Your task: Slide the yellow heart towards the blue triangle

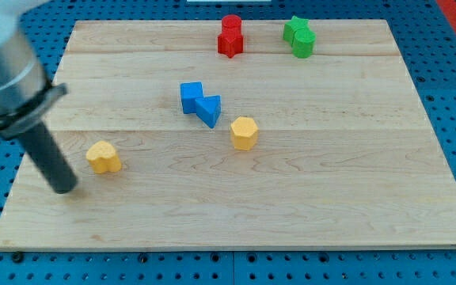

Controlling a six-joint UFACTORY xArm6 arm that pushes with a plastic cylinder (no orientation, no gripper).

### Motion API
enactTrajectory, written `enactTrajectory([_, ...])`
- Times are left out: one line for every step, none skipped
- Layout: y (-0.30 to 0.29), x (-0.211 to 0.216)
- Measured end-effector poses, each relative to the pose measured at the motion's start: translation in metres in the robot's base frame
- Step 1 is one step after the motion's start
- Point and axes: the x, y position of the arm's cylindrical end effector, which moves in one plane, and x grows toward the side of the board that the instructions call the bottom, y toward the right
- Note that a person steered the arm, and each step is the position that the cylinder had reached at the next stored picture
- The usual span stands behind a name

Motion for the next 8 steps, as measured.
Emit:
enactTrajectory([0.031,-0.029])
enactTrajectory([0.106,-0.032])
enactTrajectory([0.130,-0.039])
enactTrajectory([0.132,0.017])
enactTrajectory([0.161,0.008])
enactTrajectory([0.149,-0.020])
enactTrajectory([0.135,-0.030])
enactTrajectory([0.131,-0.022])
